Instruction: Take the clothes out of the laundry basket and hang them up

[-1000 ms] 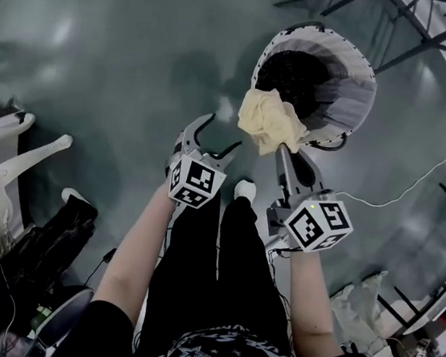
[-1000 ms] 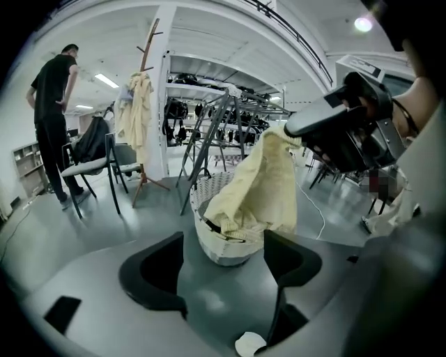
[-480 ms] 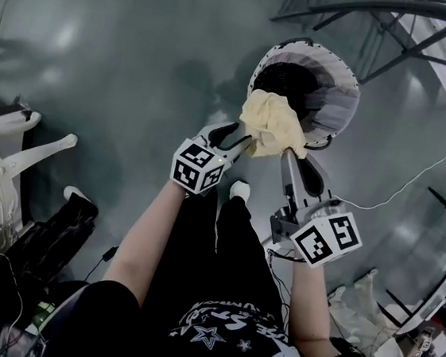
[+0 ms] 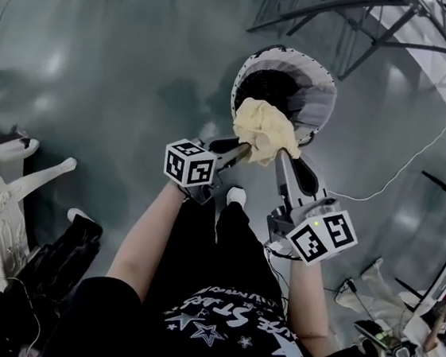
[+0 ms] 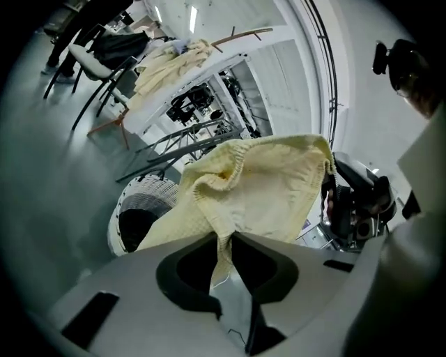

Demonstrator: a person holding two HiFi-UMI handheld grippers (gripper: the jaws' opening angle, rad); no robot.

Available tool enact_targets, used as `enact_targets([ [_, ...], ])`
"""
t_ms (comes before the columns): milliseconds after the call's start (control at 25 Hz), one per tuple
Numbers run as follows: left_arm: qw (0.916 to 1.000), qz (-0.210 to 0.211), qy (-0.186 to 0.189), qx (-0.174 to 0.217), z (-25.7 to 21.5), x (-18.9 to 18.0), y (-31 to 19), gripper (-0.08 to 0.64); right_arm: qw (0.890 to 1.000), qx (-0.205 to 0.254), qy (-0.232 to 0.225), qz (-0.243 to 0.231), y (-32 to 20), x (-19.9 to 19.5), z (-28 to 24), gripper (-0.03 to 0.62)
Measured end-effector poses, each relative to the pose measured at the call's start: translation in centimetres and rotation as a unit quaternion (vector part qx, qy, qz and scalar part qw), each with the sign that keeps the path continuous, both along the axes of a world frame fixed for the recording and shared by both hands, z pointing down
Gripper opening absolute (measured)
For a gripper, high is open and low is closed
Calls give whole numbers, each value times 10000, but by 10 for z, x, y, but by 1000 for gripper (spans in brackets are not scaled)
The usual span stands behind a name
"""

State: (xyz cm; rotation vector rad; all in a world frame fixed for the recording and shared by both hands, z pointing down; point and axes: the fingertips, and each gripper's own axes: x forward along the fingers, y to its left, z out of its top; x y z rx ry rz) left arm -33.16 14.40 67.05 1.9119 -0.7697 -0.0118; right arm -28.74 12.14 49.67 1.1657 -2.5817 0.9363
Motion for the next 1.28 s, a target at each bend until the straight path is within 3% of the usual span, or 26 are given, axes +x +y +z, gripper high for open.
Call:
enact_targets([
  [120,9997,96,-207,85,-12,-4,-3,61,9997,-11,137,196,-5,15,-3,38],
  [240,9956,217,-896,197,-23,-25,-2,44,9981,-39,473,386,-1,26,0,38],
  [440,9771,113,-2078,435,-63,-56,-2,37,9941,-205,839,663,12,61,-7,38],
  [680,9599,51,-2640,942,-118,-48,-27,35,9906,-272,731,1120,19,106,-24,38],
  [880,9426,-14,-2918,1623,-163,-14,-37,34,9877,-433,-66,1500,24,159,-35,38],
  [1280,9191,-52,-3391,2005,-206,111,-45,35,9856,-505,-768,1423,7,285,-49,38],
])
